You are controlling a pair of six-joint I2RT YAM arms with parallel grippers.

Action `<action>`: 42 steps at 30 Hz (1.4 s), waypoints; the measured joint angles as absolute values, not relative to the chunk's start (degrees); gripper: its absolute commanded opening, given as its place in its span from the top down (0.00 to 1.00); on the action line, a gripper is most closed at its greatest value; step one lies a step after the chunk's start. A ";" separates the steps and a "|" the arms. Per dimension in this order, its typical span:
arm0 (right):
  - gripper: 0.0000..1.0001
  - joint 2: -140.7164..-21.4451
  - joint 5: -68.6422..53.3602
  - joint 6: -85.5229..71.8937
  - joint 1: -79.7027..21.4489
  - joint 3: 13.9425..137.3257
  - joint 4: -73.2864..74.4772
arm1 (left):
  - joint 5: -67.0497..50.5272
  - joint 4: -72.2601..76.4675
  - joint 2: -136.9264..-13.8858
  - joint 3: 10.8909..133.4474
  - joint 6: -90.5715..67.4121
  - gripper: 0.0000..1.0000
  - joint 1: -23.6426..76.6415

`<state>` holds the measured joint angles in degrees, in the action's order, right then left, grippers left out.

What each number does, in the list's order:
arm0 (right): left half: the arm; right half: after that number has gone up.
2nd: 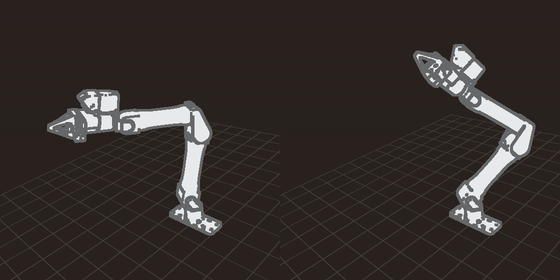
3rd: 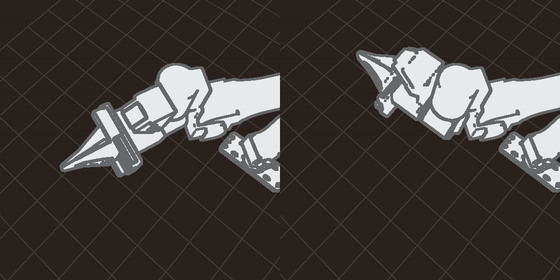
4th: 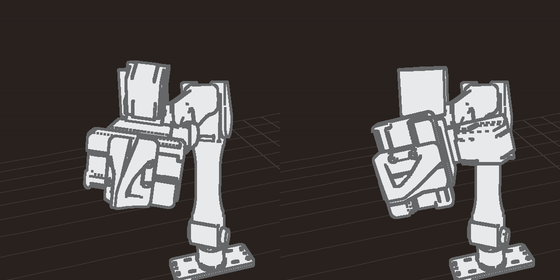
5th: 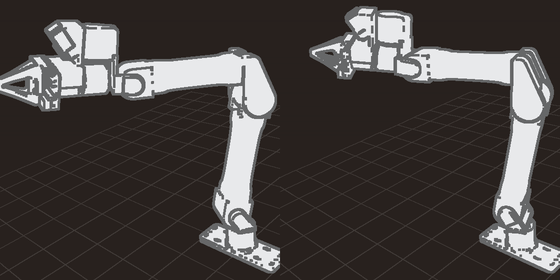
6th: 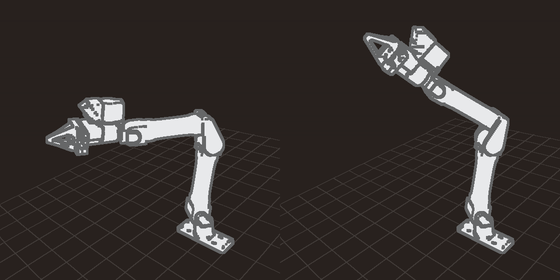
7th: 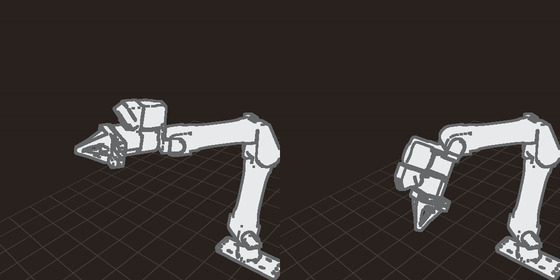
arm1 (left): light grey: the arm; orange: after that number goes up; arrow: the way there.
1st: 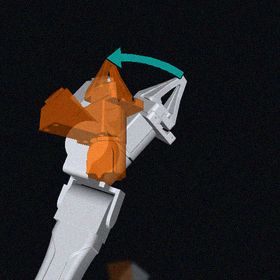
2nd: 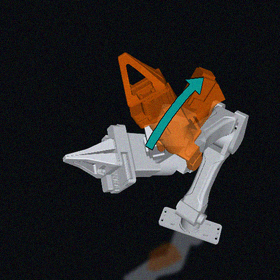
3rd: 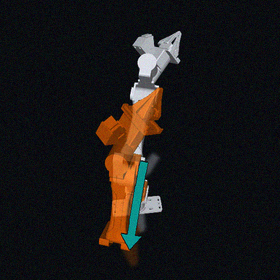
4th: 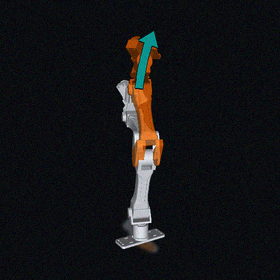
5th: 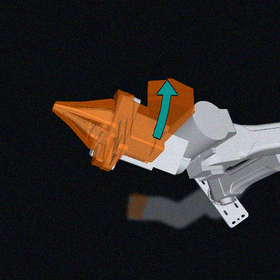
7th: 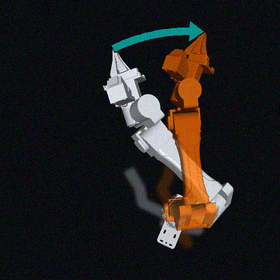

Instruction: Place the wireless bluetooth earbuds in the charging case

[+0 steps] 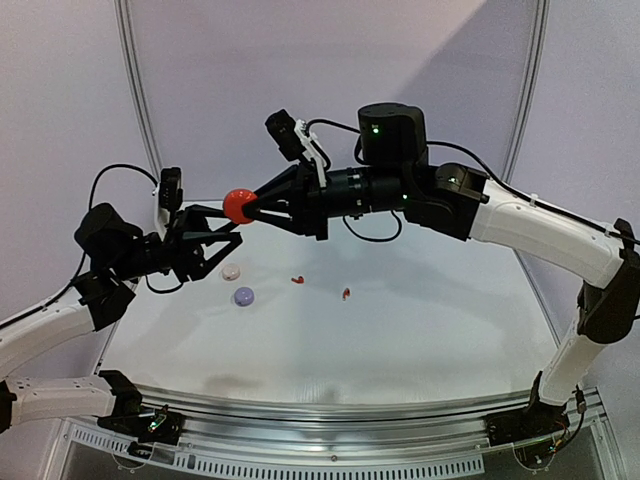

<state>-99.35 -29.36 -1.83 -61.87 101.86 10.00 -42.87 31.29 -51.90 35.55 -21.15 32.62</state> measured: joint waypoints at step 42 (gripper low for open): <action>0.48 -103.79 -24.62 3.14 -62.28 109.06 19.38 | -44.97 28.29 -51.53 37.45 -5.06 1.00 33.26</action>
<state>-103.79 -24.62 3.14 -62.28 109.06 19.38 -44.97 28.29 -51.53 37.45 -5.06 33.26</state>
